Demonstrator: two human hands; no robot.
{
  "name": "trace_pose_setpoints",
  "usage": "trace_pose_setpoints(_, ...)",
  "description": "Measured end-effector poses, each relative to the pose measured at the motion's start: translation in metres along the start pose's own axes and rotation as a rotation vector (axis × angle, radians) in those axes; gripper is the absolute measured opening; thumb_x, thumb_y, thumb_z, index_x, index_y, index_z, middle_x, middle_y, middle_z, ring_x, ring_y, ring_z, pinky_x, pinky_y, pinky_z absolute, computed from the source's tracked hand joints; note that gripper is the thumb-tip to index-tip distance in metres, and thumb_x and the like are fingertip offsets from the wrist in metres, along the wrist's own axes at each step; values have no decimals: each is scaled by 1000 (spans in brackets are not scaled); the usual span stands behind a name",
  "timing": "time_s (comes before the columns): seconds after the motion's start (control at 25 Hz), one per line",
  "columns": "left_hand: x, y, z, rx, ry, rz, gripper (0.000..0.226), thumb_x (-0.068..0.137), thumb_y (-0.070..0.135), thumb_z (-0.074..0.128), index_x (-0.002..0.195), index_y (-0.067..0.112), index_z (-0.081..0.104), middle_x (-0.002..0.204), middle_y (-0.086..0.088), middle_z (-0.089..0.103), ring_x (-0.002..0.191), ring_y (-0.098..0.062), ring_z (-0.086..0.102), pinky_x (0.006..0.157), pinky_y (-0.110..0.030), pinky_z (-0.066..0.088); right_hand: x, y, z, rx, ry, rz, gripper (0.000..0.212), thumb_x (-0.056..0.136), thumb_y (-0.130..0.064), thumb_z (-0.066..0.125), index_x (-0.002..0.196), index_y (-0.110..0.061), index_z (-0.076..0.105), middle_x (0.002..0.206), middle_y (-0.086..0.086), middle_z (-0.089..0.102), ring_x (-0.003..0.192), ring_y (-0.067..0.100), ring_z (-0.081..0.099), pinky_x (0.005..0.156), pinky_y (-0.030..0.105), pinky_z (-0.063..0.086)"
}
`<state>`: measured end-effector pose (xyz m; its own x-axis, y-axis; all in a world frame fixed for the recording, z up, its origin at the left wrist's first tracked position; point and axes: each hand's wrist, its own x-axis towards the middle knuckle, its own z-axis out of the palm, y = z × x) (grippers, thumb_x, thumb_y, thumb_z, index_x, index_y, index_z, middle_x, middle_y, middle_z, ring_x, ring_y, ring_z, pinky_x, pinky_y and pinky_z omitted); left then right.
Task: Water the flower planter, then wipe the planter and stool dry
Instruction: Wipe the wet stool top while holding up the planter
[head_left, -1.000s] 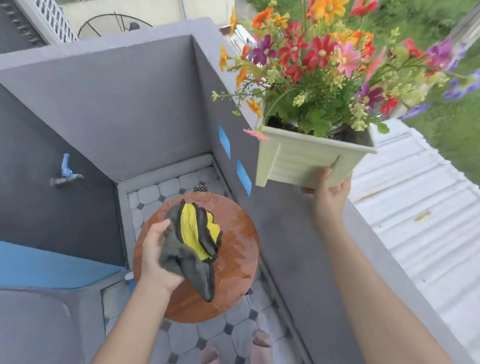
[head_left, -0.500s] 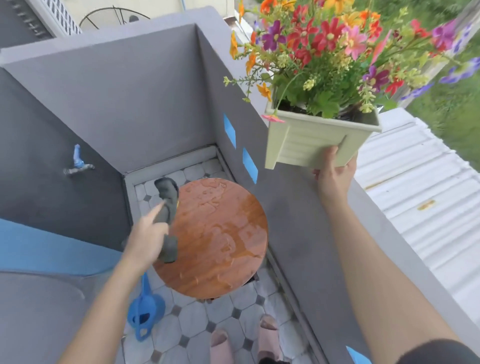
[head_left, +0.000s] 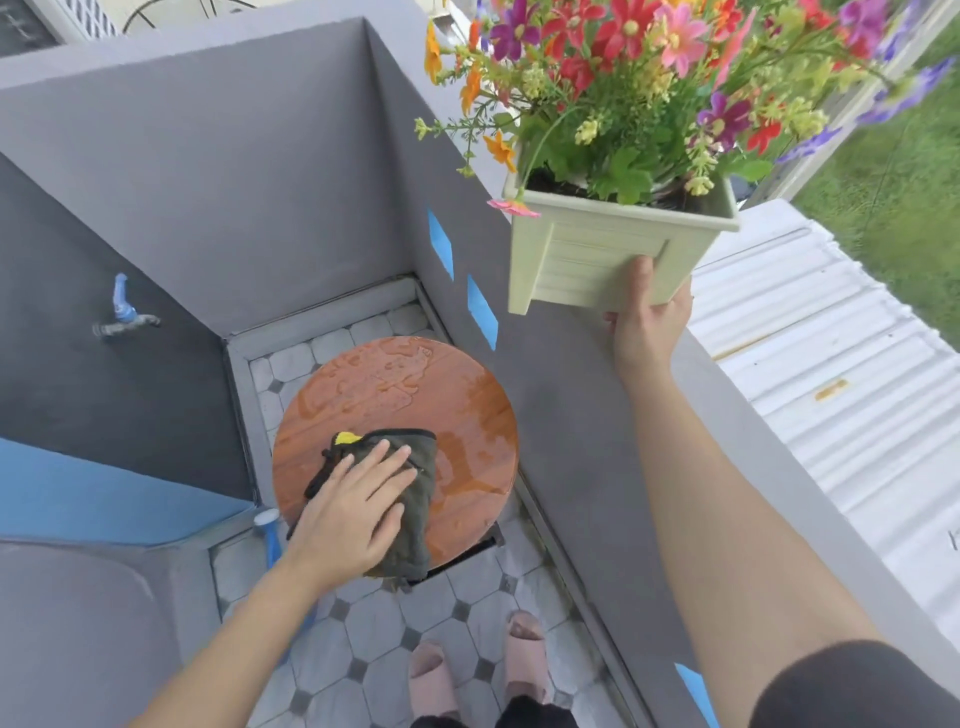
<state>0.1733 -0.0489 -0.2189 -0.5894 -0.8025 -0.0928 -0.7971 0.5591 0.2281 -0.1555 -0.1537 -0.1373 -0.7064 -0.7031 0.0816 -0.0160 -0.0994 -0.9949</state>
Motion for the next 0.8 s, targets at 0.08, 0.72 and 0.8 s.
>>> trace_pose_setpoints(0.08,-10,-22,10,104,-156,132,48,97,44,30,144,32,36,153,8,30,143,-17,17,112,-40,12,2,2,-1,-15,-4,-19,42,74,-59,58,102,-28,54,84,-11,56,80,23,57,54,39,52)
trace_pose_setpoints(0.72,97,89,38,-88,-115,-168,54,95,44,7,148,38,8,157,17,1,146,-15,-5,116,-46,4,-6,-9,3,-37,-34,-10,38,69,-61,53,94,-32,50,82,-8,54,75,18,55,43,21,46)
trace_pose_setpoints(0.8,111,84,37,-93,-76,-236,54,95,43,7,149,37,9,158,16,4,146,-15,-3,115,-45,3,-6,-8,4,-38,-31,-9,41,68,-61,53,97,-31,50,82,-7,53,74,18,55,43,21,46)
